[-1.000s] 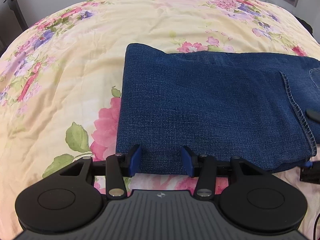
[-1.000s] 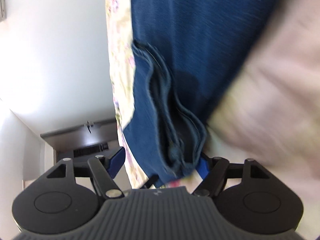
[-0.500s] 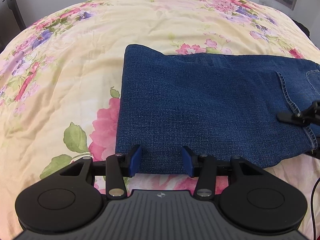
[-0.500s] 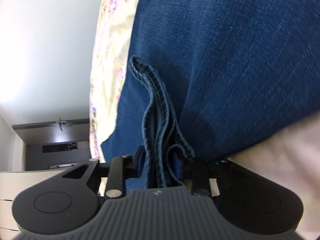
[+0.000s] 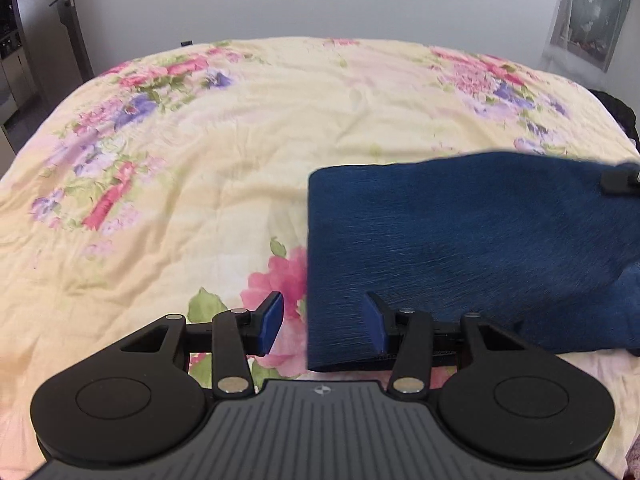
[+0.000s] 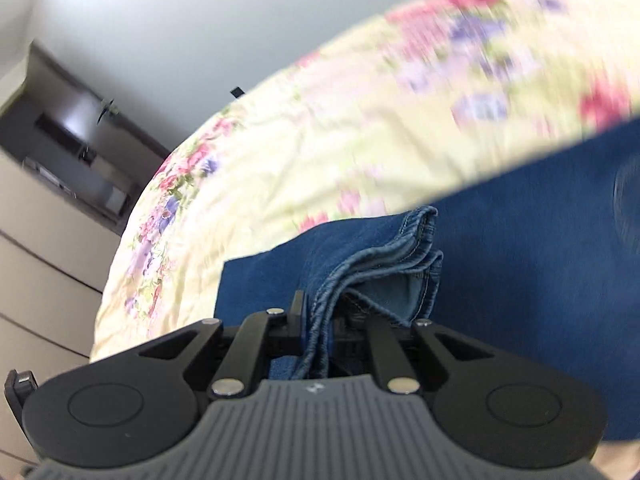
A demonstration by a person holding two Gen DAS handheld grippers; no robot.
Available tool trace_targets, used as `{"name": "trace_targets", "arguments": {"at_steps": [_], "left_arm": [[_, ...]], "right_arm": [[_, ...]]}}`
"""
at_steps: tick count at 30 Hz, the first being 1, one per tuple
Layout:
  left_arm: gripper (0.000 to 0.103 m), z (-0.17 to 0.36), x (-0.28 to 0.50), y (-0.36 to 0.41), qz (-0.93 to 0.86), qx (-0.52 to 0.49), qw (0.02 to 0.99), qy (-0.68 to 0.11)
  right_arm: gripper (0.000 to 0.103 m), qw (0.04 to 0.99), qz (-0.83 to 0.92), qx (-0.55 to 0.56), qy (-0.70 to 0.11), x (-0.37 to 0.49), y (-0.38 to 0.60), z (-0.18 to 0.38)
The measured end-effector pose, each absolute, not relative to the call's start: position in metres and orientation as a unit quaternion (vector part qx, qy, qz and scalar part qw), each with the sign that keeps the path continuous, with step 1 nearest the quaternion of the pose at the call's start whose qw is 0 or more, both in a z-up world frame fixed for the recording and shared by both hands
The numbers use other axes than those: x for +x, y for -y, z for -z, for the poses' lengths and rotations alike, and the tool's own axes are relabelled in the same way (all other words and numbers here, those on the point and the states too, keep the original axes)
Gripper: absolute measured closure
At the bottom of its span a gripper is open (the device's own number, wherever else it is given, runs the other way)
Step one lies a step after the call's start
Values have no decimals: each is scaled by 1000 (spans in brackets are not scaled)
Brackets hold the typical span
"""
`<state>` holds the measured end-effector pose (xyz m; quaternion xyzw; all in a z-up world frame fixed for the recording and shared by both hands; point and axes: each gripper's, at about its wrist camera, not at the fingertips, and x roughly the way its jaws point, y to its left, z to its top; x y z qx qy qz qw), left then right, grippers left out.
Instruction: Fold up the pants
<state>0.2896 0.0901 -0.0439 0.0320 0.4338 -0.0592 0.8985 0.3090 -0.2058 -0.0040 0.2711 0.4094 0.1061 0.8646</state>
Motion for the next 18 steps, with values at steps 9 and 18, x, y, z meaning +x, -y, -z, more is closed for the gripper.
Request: {"name": "trace_targets", "arguments": {"at_steps": [9, 18], "left_arm": [[48, 22, 287, -52, 90, 30, 907, -410], [49, 39, 303, 17, 139, 45, 897, -417]], "right_arm": [[100, 918, -77, 117, -372, 307, 264, -110], [100, 922, 33, 83, -376, 293, 422, -94]]}}
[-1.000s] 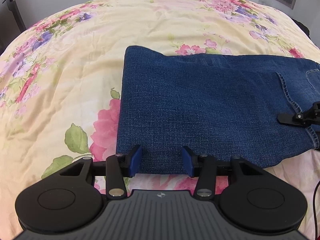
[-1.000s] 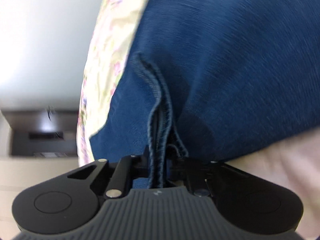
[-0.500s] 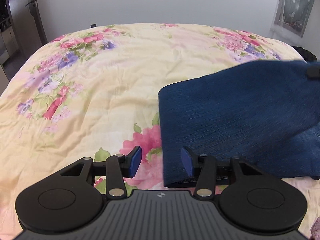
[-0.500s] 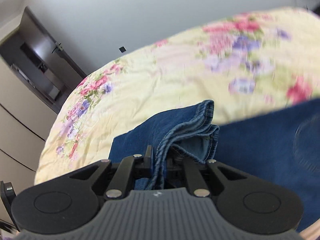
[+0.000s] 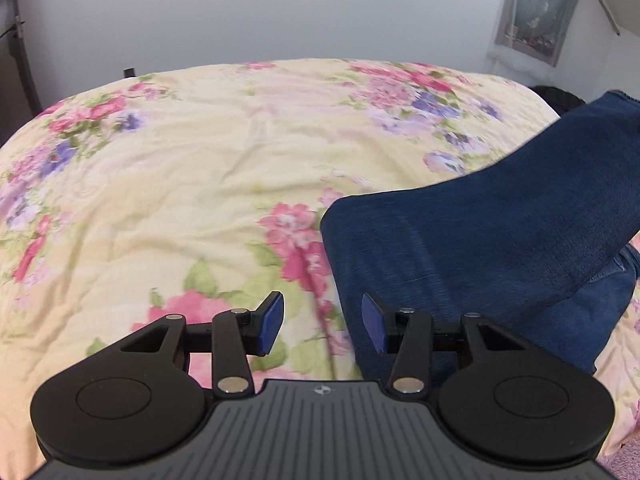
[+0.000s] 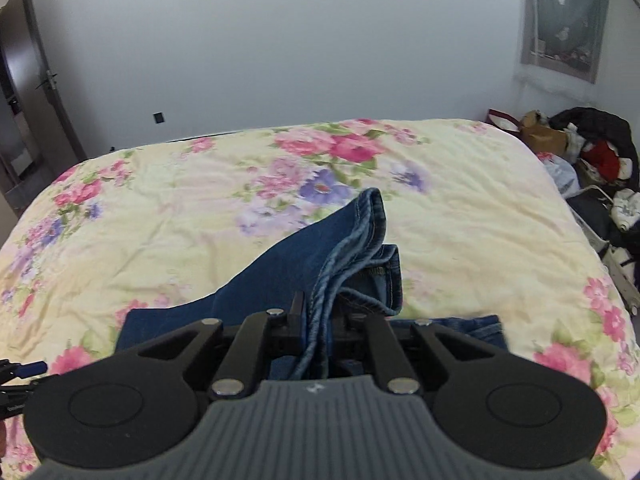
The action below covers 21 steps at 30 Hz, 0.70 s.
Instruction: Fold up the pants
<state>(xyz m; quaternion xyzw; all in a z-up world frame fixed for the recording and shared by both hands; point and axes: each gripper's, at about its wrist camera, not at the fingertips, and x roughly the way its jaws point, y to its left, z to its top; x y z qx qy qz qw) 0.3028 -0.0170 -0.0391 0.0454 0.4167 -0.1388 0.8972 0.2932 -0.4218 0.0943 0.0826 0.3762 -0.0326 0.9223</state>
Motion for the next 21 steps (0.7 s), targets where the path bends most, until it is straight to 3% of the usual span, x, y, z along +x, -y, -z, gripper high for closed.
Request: {"name": "trace_targets", "arguments": {"at_steps": [7, 12, 16, 21], "left_arm": [[49, 75, 314, 70, 163, 85, 879, -440], [49, 97, 322, 92, 171, 114, 867, -454], [49, 104, 334, 99, 165, 111, 866, -460], [49, 100, 343, 107, 161, 106, 871, -451]], "right_arm": [[99, 871, 119, 157, -451, 283, 530, 44], [99, 841, 127, 226, -475, 278, 562, 109], [99, 835, 115, 237, -483, 283, 567, 99], [99, 882, 54, 192, -428, 294, 550, 26]]}}
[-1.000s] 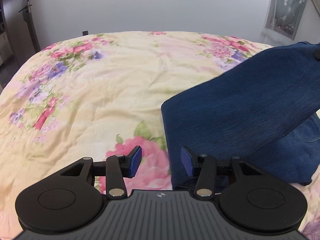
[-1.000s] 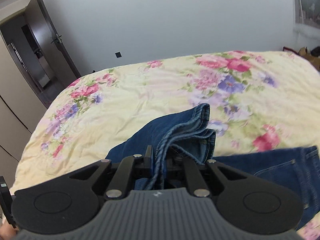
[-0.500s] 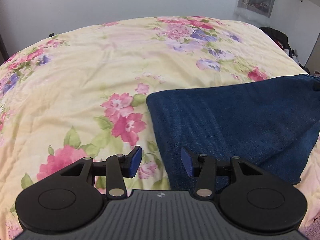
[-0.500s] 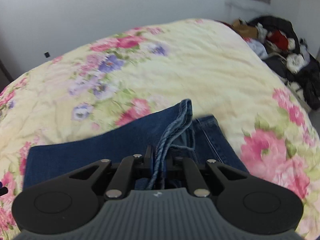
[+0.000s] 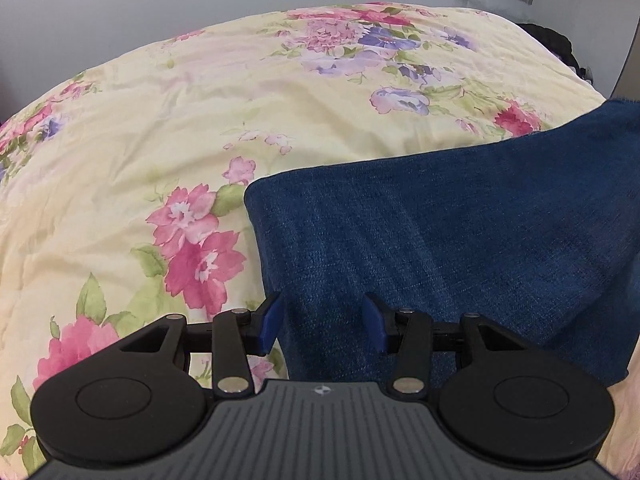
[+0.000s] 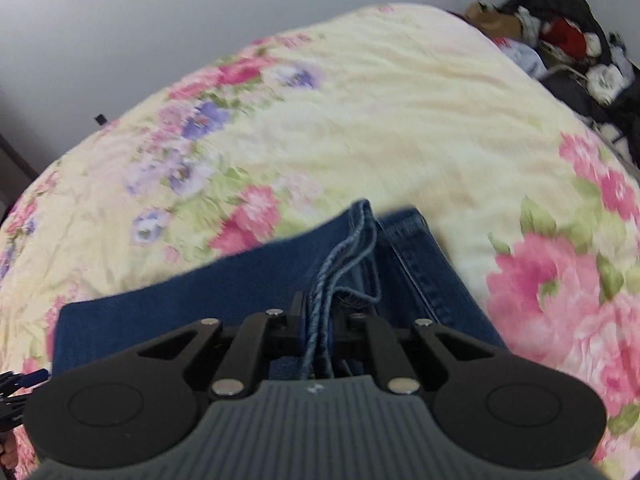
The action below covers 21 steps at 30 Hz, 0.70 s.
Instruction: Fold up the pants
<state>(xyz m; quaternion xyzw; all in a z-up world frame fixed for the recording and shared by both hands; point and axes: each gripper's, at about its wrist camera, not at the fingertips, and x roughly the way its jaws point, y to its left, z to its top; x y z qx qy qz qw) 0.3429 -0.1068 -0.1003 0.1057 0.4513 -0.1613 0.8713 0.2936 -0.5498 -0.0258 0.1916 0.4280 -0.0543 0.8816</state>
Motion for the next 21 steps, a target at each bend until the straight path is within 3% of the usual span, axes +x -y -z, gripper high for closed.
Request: {"name": "trace_targets", "arguments": {"at_steps": [4, 6, 10, 13, 17, 20, 21], "left_arm": [[49, 100, 346, 112, 166, 90, 874, -448], [49, 105, 346, 117, 171, 93, 870, -453], [50, 118, 345, 129, 165, 111, 862, -466], [50, 123, 346, 135, 161, 131, 858, -470], [51, 128, 348, 132, 157, 131, 853, -480], [51, 129, 349, 131, 152, 124, 853, -484], [51, 128, 349, 131, 153, 126, 853, -484]], "right_arm": [[100, 925, 4, 107, -365, 287, 532, -33], [100, 931, 18, 58, -359, 284, 538, -35], [100, 886, 71, 105, -446, 291, 583, 50], [99, 870, 88, 134, -467, 287, 597, 110], [97, 876, 99, 142, -451, 287, 601, 123], [78, 876, 135, 98, -453, 291, 603, 122], [78, 875, 149, 90, -452, 291, 605, 119]]}}
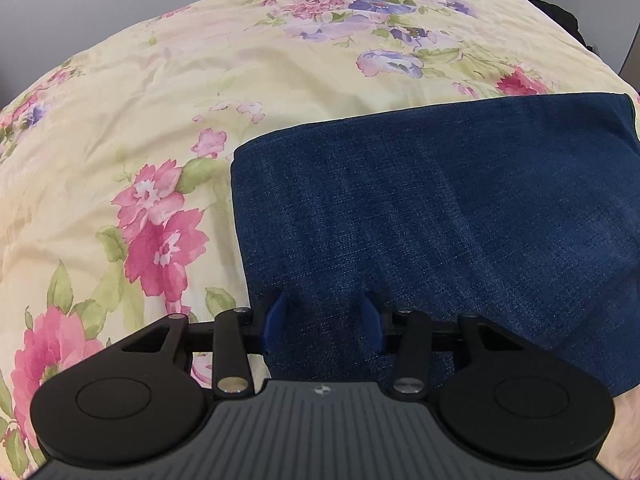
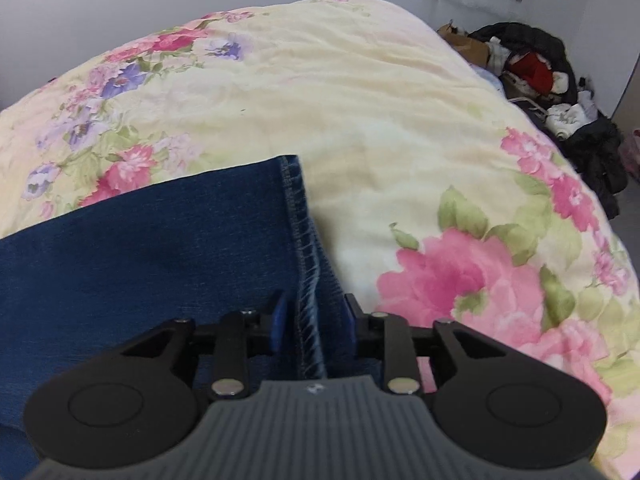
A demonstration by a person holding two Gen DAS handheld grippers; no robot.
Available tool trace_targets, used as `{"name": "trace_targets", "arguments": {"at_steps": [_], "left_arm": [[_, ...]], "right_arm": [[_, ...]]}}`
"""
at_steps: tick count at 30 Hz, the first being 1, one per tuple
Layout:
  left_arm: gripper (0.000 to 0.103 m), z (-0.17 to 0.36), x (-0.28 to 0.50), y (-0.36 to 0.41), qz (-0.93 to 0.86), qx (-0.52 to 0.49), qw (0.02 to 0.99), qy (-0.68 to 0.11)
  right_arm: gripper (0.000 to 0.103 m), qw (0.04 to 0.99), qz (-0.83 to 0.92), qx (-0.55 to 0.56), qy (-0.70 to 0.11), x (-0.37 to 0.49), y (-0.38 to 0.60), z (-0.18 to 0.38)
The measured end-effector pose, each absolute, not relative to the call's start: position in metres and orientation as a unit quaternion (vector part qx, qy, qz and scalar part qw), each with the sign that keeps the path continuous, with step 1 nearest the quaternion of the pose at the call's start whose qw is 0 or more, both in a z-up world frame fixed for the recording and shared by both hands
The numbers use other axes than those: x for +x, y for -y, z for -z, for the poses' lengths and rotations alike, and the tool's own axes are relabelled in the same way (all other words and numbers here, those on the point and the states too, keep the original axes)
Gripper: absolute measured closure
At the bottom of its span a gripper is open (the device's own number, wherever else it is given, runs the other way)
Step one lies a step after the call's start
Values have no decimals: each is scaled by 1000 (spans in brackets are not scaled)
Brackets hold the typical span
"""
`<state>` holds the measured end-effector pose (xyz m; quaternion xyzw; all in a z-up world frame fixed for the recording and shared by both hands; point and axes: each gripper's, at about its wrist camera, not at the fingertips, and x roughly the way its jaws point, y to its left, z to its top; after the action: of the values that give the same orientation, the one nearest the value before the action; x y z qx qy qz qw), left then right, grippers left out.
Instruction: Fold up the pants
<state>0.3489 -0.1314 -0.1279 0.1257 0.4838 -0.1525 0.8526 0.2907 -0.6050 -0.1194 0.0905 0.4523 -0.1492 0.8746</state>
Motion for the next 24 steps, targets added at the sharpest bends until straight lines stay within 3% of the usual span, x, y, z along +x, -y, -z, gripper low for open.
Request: {"name": "trace_targets", "arguments": {"at_steps": [5, 14, 24], "left_arm": [[52, 117, 346, 126, 158, 127, 859, -469], [57, 85, 379, 114, 150, 67, 893, -419], [75, 140, 440, 126, 146, 72, 880, -447]], "right_arm": [[83, 877, 187, 44, -441, 275, 612, 102], [83, 911, 112, 88, -387, 283, 580, 77], [84, 903, 123, 94, -401, 344, 576, 123]]}}
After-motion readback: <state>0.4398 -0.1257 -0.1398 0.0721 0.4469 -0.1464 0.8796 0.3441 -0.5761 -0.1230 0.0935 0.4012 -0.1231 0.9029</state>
